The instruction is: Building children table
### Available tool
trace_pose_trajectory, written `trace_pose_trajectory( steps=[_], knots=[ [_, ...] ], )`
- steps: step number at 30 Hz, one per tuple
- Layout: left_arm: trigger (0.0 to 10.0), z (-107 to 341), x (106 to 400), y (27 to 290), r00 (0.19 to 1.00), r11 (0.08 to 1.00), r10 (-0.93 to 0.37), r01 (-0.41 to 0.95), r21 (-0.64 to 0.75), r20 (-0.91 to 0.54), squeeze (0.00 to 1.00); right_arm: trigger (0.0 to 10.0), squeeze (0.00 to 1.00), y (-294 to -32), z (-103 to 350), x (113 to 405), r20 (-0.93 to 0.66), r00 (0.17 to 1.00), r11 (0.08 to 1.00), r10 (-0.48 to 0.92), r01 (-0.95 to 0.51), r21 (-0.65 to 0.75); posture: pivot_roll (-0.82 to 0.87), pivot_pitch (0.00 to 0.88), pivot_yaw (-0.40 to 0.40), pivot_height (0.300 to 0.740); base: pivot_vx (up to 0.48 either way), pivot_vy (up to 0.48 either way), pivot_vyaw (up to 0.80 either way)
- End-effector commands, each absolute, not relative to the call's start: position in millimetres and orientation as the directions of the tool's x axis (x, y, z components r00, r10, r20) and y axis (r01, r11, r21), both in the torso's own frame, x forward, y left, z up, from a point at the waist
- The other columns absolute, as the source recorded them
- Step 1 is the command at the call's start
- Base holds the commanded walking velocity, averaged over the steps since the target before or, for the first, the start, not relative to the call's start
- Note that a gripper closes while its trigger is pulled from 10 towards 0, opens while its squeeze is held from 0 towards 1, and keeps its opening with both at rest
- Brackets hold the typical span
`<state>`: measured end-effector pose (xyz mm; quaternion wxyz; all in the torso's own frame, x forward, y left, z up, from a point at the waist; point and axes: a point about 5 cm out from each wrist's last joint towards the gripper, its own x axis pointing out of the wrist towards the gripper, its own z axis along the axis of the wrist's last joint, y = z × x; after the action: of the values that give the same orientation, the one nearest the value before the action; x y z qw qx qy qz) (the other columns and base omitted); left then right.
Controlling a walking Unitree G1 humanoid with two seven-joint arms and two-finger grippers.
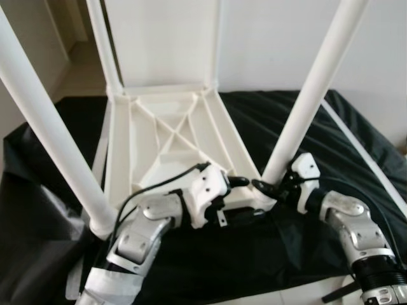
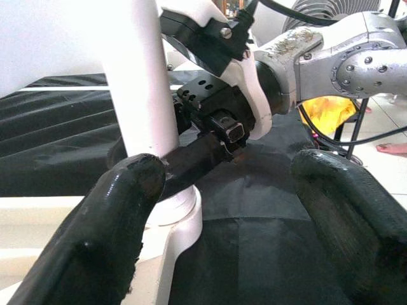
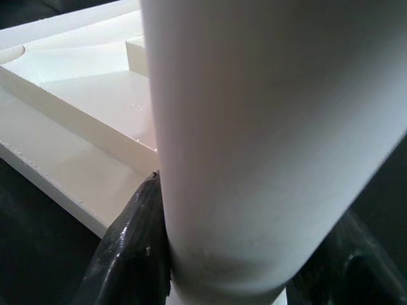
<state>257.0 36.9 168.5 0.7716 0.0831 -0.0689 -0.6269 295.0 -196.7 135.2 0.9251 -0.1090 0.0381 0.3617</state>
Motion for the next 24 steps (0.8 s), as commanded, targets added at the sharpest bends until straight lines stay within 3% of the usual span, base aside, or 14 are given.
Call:
trace_pose_trajectory(
  steps=[1,3,4,10,13,16,20,24],
  knots=[
    [10.0,169.2,263.4,38.2,0.295,0.291,-0.955,0.931,0.22,0.015,0.0,0.5,0.0,-200.6,132.3,292.9,-0.158,0.753,0.732,0.639,-0.659,-0.174,-0.04,0.0,-0.034,0.74,0.0,0.0,0.0],
    [10.0,169.4,263.7,38.0,0.294,0.29,-0.956,0.931,0.22,0.015,0.0,0.5,0.0,-201.0,131.5,292.9,-0.152,0.761,0.742,0.63,-0.648,-0.171,-0.04,0.0,-0.032,0.74,0.0,0.0,0.0],
    [10.0,168.9,263.9,37.2,0.294,0.29,-0.956,0.931,0.219,0.016,0.0,10.0,0.0,-200.5,131.6,291.6,-0.119,0.799,0.782,0.59,-0.602,-0.161,-0.04,0.0,-0.032,0.74,0.0,0.0,0.0],
    [10.0,164.9,272.0,38.4,0.36,0.353,-0.933,0.909,0.221,0.006,0.0,10.0,0.0,-193.5,133.2,283.3,-0.017,0.908,0.903,0.418,-0.418,-0.1,-0.06,0.0,-0.027,0.74,0.0,0.0,0.0],
    [10.0,165.0,273.3,38.6,0.371,0.363,-0.929,0.905,0.22,0.006,0.0,10.0,0.0,-192.5,132.7,282.5,-0.016,0.917,0.912,0.399,-0.399,-0.096,-0.06,0.0,-0.027,0.74,0.0,0.0,0.0],
    [10.0,158.6,289.1,45.0,0.485,0.464,-0.874,0.855,0.232,-0.039,0.0,10.0,0.0,-174.5,133.3,276.4,0.0,0.953,0.951,0.304,-0.304,-0.062,-0.06,0.007,-0.028,0.74,0.0,0.0,0.0],
    [10.0,157.6,298.9,50.4,0.559,0.535,-0.828,0.811,0.235,-0.044,0.0,10.0,0.0,-158.9,134.9,273.3,0.014,0.977,0.976,0.215,-0.214,-0.035,-0.07,0.01,-0.028,0.74,0.0,0.0,0.0],
    [10.0,158.1,300.6,51.1,0.573,0.549,-0.819,0.801,0.24,-0.04,0.0,10.0,0.0,-155.3,135.1,272.6,0.02,0.982,0.982,0.187,-0.187,-0.022,-0.07,0.01,-0.028,0.74,0.0,0.0,0.0]
  ],
)
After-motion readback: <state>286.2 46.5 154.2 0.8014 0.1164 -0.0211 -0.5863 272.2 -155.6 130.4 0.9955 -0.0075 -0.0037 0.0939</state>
